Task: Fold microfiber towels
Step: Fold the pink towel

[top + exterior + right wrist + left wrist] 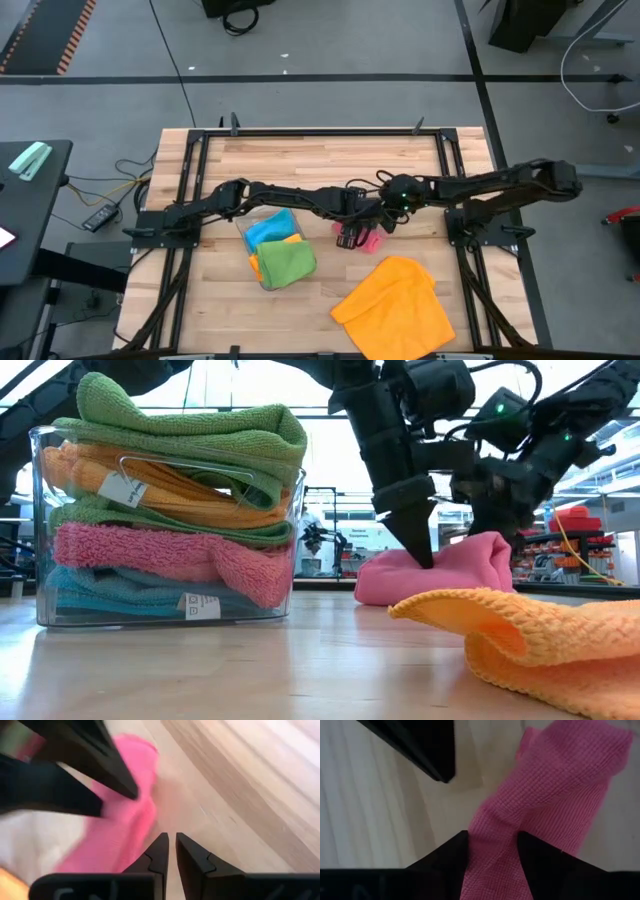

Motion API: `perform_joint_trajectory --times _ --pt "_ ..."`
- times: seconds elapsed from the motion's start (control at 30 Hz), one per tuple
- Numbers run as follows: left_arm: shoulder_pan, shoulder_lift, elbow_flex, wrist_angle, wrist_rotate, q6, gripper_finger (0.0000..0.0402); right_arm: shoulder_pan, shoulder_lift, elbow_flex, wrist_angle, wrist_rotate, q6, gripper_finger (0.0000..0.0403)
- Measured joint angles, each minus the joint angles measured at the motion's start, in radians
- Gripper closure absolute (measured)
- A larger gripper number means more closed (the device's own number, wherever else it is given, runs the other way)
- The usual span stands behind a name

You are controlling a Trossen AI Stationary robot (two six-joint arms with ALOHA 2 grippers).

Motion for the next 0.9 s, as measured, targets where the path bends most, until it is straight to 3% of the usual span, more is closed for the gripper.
perform_joint_trajectory --times 0.2,0.33,0.57,0.73,0.9 --pt "0.005 -0.001 0.000 -0.038 0.000 -0.012 0.0225 0.070 -0.148 0.002 0.017 -0.048 0.029 0.0360" --pt "0.009 -0.002 0.000 -0.046 0.000 -0.020 0.0224 0.190 -0.157 0.001 0.056 0.031 -0.004 0.0360" --pt "0.009 -0.003 0.000 -0.049 0.000 -0.027 0.0229 0.346 -0.021 0.001 0.176 0.287 -0.010 0.0360" --pt "0.010 -0.003 0.000 -0.068 0.000 -0.044 0.0230 0.352 0.076 0.003 0.233 0.307 0.000 0.0360" --pt "0.012 -0.003 -0.002 -0.097 0.000 -0.045 0.0228 0.353 0.106 0.003 0.184 0.303 0.022 0.0360"
